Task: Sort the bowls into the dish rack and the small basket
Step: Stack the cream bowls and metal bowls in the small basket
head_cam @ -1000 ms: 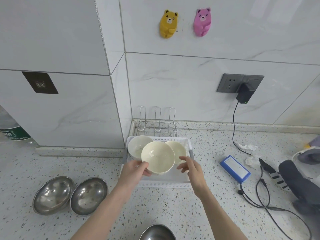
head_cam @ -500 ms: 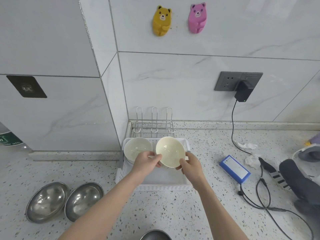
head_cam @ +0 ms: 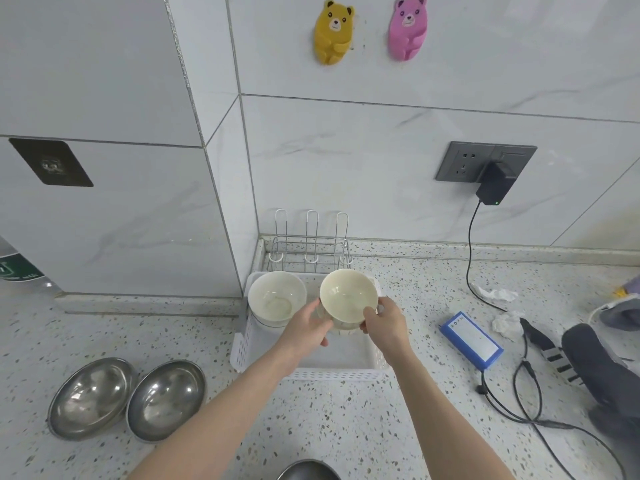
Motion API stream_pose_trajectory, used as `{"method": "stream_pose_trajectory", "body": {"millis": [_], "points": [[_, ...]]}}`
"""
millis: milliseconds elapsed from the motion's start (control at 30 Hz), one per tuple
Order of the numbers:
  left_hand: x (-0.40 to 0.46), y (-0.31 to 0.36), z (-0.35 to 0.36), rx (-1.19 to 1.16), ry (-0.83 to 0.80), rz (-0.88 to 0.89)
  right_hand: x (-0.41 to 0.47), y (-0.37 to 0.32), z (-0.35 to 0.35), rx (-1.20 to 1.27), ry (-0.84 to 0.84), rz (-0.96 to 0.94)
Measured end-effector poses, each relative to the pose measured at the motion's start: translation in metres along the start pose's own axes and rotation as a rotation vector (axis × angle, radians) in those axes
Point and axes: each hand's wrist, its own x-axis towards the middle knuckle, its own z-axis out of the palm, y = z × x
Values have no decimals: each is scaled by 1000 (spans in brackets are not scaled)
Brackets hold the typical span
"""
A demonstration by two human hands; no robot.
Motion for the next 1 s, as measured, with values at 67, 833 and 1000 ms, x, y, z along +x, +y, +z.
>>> {"method": "stream_pose_trajectory", "body": {"millis": [67,833,1000], "points": [[-1,0,0,-4,-10,-17,1,-1,2,0,-8,20],[-25,-8,-13,-100,-29,-132,-1,-1,5,-191,-56,20],[-55,-23,-27,-258,-2,-143,-42,2,4,-42,43,26]]}}
